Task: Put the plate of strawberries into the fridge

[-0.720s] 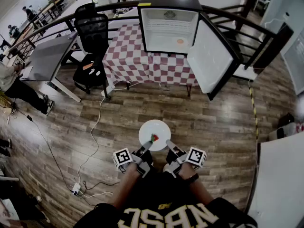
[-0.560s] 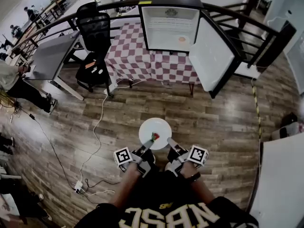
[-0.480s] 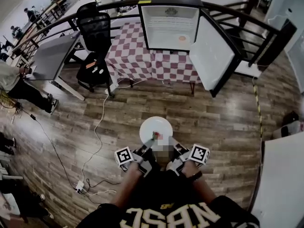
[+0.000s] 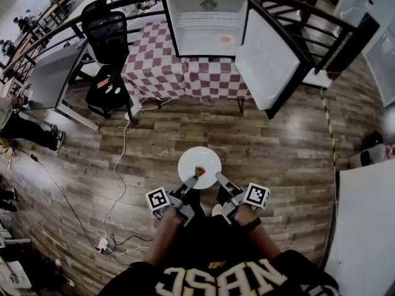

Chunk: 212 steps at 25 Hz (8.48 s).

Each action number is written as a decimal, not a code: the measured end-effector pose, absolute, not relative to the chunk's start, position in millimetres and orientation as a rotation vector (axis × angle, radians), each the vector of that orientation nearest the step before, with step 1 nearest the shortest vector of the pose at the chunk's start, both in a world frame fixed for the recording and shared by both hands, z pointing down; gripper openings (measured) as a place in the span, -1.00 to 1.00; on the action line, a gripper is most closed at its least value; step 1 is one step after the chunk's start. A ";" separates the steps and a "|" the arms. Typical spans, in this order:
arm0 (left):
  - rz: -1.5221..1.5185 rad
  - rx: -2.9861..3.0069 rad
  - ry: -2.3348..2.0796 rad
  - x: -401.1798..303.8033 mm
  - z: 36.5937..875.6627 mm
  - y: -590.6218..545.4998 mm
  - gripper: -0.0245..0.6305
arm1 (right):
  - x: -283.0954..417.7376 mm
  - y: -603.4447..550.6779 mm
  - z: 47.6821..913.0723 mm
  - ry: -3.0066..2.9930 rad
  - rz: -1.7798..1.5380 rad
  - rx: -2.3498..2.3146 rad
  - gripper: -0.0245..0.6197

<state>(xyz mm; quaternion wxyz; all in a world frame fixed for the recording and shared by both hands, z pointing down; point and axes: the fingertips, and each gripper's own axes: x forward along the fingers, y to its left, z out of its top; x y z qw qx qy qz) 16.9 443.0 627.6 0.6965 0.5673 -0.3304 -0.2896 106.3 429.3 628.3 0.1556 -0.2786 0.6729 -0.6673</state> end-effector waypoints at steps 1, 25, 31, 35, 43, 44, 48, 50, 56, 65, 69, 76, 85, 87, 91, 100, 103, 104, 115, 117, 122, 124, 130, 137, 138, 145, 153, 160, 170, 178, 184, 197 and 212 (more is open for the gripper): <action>-0.631 1.272 -0.728 16.0 631.2 431.3 -0.82 | 105.2 419.2 632.4 1.912 -1.912 -0.811 -0.83; -0.504 1.316 -0.551 -94.3 618.5 209.4 -0.82 | -9.7 212.1 619.9 1.795 -1.934 -1.041 -0.84; -0.502 1.306 -0.548 -83.3 624.3 165.1 -0.82 | 1.0 167.1 624.7 1.769 -1.946 -1.049 -0.84; -0.528 1.338 -0.583 -77.6 620.1 115.6 -0.82 | 5.4 115.1 621.6 1.785 -1.943 -0.995 -0.84; -0.560 1.383 -0.643 -52.5 603.6 5.0 -0.82 | 31.4 1.5 607.6 1.847 -1.903 -0.945 -0.84; -0.562 1.387 -0.648 -48.6 602.3 -5.5 -0.82 | 35.5 -8.6 605.9 1.847 -1.902 -0.941 -0.84; -0.583 1.394 -0.654 -31.3 597.6 -38.5 -0.82 | 52.4 -41.9 597.6 1.870 -1.874 -0.924 -0.84; -0.595 1.390 -0.659 -25.1 596.6 -48.8 -0.82 | 58.4 -53.3 594.8 1.874 -1.864 -0.908 -0.84; -0.608 1.367 -0.676 -24.1 584.0 -70.7 -0.82 | 62.1 -75.3 586.6 1.861 -1.894 -0.888 -0.84; -0.583 1.379 -0.672 -23.6 571.9 -109.3 -0.82 | 62.2 -110.8 575.3 1.782 -1.849 -0.858 -0.84; -0.576 1.379 -0.656 -25.1 568.6 -133.1 -0.82 | 60.0 -133.1 571.4 1.782 -1.843 -0.893 -0.84; -0.571 1.373 -0.630 -38.7 565.2 -180.0 -0.82 | 46.7 -178.5 565.3 1.785 -1.807 -0.912 -0.84; -0.546 1.333 -0.607 -44.9 568.1 -229.5 -0.82 | 40.4 -223.0 563.5 1.752 -1.800 -0.974 -0.84; -0.542 1.329 -0.604 -45.1 568.0 -237.6 -0.82 | 40.6 -229.8 563.0 1.742 -1.799 -0.989 -0.84; -0.530 1.331 -0.598 -44.3 569.0 -250.7 -0.82 | 41.6 -241.4 564.8 1.710 -1.795 -1.006 -0.84; -0.552 1.307 -0.603 -43.9 567.1 -271.9 -0.81 | 43.1 -262.8 563.1 1.679 -1.761 -1.013 -0.84; -0.569 1.301 -0.606 -44.8 567.1 -277.6 -0.81 | 42.7 -268.0 562.5 1.670 -1.747 -0.998 -0.84; -0.572 1.301 -0.607 -44.7 566.8 -278.9 -0.81 | 42.5 -269.2 561.7 1.662 -1.743 -0.993 -0.84; -0.517 1.364 -0.660 -50.6 569.8 -283.2 -0.44 | 44.8 -276.3 556.4 1.750 -1.676 -1.008 -0.83; -0.505 1.393 -0.669 -51.9 567.0 -283.0 -0.37 | 43.8 -275.0 558.0 1.820 -1.674 -1.066 -0.68; -0.476 1.472 -0.689 -52.6 563.3 -279.2 -0.31 | 32.5 -273.5 549.7 2.075 -1.553 -1.136 -0.01; -0.452 1.509 -0.705 -54.1 564.3 -275.6 -0.29 | 30.9 -269.5 548.9 2.188 -1.481 -1.178 0.02; -0.421 1.592 -0.752 -61.9 563.2 -267.4 -0.29 | 33.1 -260.3 544.9 2.452 -1.217 -1.314 0.03; -0.235 1.843 -0.915 -76.9 566.2 -242.8 -0.29 | 33.7 -248.4 534.0 2.620 -0.938 -1.385 0.03; -0.206 1.886 -0.940 -78.3 566.5 -239.9 -0.29 | 34.7 -246.8 533.8 2.650 -0.892 -1.413 0.03; -0.046 2.202 -1.175 -79.7 557.9 -230.2 -0.30 | 31.7 -229.6 534.9 2.816 -0.630 -1.524 0.01; 0.104 2.375 -1.335 -73.7 548.2 -233.4 -0.54 | 24.2 -230.6 538.3 2.845 -0.570 -1.604 -0.51; 0.176 2.432 -1.353 -67.6 548.3 -234.7 -0.75 | 20.2 -227.6 542.5 2.844 -0.613 -1.570 -0.80; 0.205 2.422 -1.337 -67.8 553.0 -248.6 -0.83 | 13.2 -242.4 543.2 2.856 -0.630 -1.556 -0.81; 0.204 2.390 -1.334 -69.1 555.2 -263.8 -0.84 | 10.8 -259.2 545.7 2.853 -0.649 -1.560 -0.81; 0.197 2.373 -1.333 -66.5 551.7 -277.0 -0.84 | 11.0 -273.0 547.3 2.853 -0.671 -1.560 -0.81; 0.237 2.345 -1.370 -63.5 552.1 -297.7 -0.85 | 10.8 -294.3 548.8 2.877 -0.679 -1.569 -0.81; 0.201 2.341 -1.406 -59.6 541.8 -288.3 -0.85 | 11.5 -289.2 541.4 2.859 -0.652 -1.560 -0.81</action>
